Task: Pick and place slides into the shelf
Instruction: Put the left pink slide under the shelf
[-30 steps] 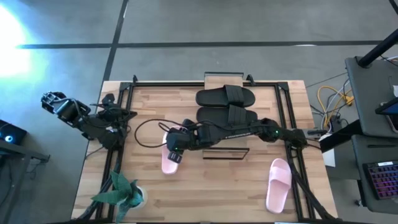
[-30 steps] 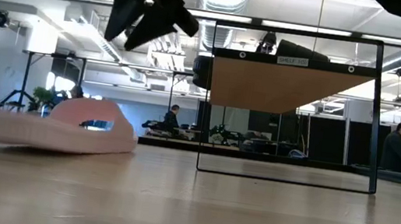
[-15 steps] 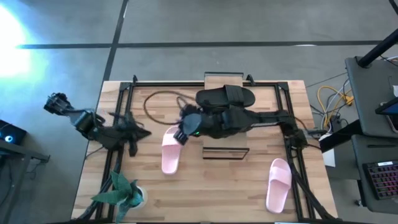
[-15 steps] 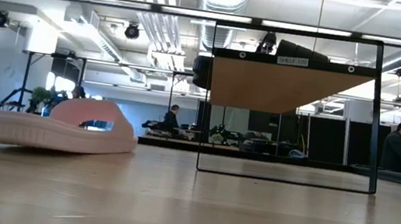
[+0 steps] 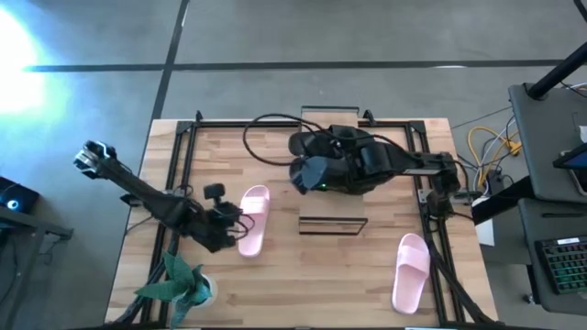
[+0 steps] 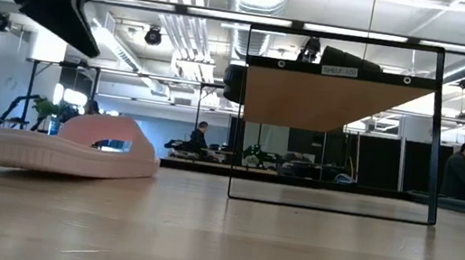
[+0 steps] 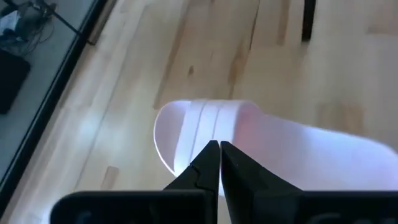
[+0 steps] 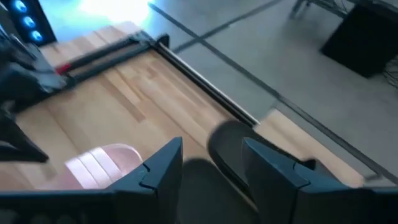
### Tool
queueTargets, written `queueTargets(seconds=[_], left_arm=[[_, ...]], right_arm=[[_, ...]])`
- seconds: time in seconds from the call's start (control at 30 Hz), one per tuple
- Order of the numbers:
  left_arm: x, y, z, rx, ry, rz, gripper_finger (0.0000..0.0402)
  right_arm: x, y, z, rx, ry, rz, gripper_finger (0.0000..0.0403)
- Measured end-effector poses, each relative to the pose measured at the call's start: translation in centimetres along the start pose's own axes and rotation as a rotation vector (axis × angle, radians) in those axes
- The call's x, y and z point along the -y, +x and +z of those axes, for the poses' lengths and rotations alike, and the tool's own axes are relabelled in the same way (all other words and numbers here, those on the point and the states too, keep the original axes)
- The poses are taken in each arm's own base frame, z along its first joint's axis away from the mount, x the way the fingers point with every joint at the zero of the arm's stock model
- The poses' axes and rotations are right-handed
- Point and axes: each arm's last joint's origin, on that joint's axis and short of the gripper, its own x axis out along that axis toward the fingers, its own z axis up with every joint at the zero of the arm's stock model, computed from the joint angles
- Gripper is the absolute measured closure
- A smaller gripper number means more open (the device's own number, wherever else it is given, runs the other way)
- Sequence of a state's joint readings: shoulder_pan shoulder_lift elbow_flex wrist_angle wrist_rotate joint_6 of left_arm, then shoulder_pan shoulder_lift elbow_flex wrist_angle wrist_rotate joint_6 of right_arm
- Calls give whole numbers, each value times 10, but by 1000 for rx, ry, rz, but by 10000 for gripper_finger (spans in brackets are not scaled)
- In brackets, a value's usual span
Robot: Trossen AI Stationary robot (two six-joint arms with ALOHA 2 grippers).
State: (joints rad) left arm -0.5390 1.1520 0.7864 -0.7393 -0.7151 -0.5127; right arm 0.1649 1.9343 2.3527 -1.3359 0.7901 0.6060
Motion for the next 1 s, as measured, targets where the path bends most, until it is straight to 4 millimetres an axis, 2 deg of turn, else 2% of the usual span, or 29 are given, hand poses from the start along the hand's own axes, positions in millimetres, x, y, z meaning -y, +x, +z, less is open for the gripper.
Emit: queueTargets(seconds=[0.17, 0.3, 0.63, 0.83, 1.0], left_arm=[[16, 17, -6, -97, 52, -28, 402], [28, 26, -7, -146, 17, -107, 402], [35, 40, -11, -199, -61, -74, 402], [33, 53, -14, -224, -45, -8, 402], [20, 73, -21, -283, 32, 56, 402]], right_arm=[[14, -15, -7, -36, -28, -58, 246], [20, -21, -13, -49, -53, -119, 246], [20, -25, -14, -38, -84, -126, 250], [18, -26, -16, -53, -83, -101, 291], [16, -29, -18, -55, -85, -86, 325]])
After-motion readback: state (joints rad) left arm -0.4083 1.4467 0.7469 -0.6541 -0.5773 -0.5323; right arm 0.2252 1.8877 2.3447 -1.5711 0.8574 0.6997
